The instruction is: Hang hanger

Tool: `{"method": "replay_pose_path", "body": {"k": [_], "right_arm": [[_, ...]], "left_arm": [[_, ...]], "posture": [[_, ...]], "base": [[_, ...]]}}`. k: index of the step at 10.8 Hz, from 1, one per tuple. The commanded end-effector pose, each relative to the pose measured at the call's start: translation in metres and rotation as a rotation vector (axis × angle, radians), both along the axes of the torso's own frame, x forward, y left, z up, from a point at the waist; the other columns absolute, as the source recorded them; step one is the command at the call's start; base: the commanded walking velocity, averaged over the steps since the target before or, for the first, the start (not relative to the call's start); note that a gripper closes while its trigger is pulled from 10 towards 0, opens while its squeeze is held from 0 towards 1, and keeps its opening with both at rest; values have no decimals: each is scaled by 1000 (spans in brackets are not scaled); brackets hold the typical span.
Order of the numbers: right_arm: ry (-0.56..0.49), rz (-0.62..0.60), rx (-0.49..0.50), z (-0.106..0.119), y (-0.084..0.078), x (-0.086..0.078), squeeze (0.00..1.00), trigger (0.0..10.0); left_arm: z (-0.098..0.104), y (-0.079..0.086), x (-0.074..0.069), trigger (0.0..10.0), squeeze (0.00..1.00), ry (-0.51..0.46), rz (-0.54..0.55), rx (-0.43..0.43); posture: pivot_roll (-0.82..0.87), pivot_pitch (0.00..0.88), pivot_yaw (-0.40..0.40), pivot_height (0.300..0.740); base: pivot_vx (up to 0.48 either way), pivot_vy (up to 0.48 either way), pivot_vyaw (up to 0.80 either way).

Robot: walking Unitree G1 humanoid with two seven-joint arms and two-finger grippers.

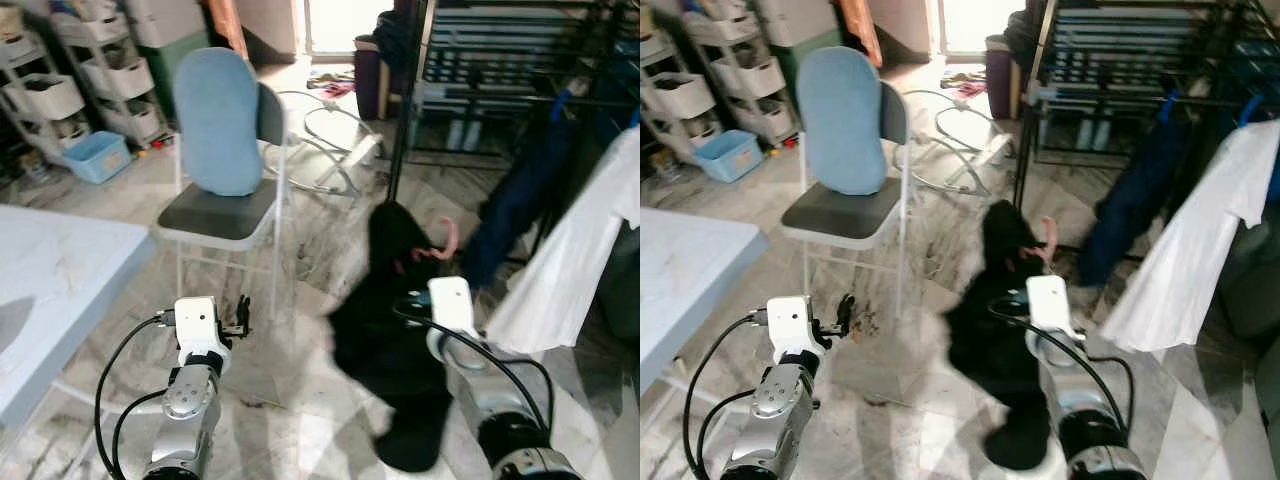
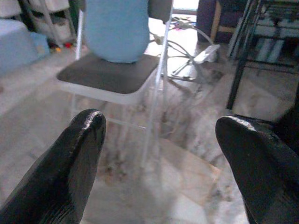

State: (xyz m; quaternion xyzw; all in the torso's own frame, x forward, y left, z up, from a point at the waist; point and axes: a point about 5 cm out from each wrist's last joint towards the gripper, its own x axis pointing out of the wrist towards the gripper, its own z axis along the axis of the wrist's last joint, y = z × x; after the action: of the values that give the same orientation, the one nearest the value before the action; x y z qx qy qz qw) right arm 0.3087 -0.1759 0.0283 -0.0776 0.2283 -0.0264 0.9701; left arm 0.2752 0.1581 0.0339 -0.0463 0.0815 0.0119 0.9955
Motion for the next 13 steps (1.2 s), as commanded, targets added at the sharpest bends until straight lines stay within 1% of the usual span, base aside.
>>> {"method": "replay_pose_path", "body": {"k": [1, 3, 6, 10, 13], "right_arm": [[-50, -11, 5, 7, 0, 4, 0, 10000], [-55, -40, 1, 9, -7, 5, 0, 10000], [-76, -49, 2, 16, -6, 11, 0, 10000], [-107, -69, -9, 22, -10, 16, 0, 10000], [-104, -46, -10, 22, -8, 16, 0, 10000]], "left_arm": [[2, -2, 1, 10000, 0, -1, -15, -13], [0, -10, 1, 10000, 0, 4, -43, -33], [1, -20, 2, 10000, 0, 1, -91, -47], [1, -23, 2, 10000, 0, 1, -109, -59], [1, -25, 1, 10000, 0, 5, -111, -61]], "posture": [[-71, 0, 69, 740], [-81, 0, 66, 740], [-89, 0, 63, 740], [-92, 0, 67, 740], [-97, 0, 68, 740]], "base": [[349, 0, 0], [396, 0, 0], [469, 0, 0], [480, 0, 0], [477, 0, 0]]}}
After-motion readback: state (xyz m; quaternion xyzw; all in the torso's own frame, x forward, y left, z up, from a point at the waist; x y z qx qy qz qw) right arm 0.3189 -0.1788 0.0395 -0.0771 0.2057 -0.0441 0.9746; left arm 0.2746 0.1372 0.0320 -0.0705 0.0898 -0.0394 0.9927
